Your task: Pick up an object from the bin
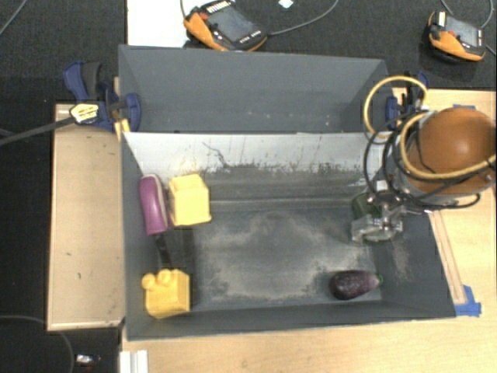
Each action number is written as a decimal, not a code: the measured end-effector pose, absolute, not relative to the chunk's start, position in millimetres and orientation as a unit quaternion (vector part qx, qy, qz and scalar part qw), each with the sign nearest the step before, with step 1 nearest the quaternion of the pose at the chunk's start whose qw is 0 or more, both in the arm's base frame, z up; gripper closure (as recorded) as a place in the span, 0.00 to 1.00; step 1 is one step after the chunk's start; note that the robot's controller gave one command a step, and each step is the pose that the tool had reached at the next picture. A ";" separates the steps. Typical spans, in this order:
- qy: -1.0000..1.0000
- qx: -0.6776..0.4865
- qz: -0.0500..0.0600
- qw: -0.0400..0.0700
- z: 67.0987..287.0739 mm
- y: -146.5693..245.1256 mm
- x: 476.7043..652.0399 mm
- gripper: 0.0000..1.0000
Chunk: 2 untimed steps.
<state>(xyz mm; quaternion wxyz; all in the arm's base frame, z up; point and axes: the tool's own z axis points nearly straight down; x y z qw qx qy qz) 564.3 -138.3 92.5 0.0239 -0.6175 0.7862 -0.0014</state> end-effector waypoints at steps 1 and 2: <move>0.650 -0.759 -0.002 0.023 79.4 -124.6 521.2 1.00; 0.679 -0.733 -0.002 0.026 91.9 -135.7 532.1 1.00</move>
Offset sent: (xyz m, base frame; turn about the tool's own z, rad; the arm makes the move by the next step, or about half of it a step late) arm -0.0152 -0.0124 0.0116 -0.0184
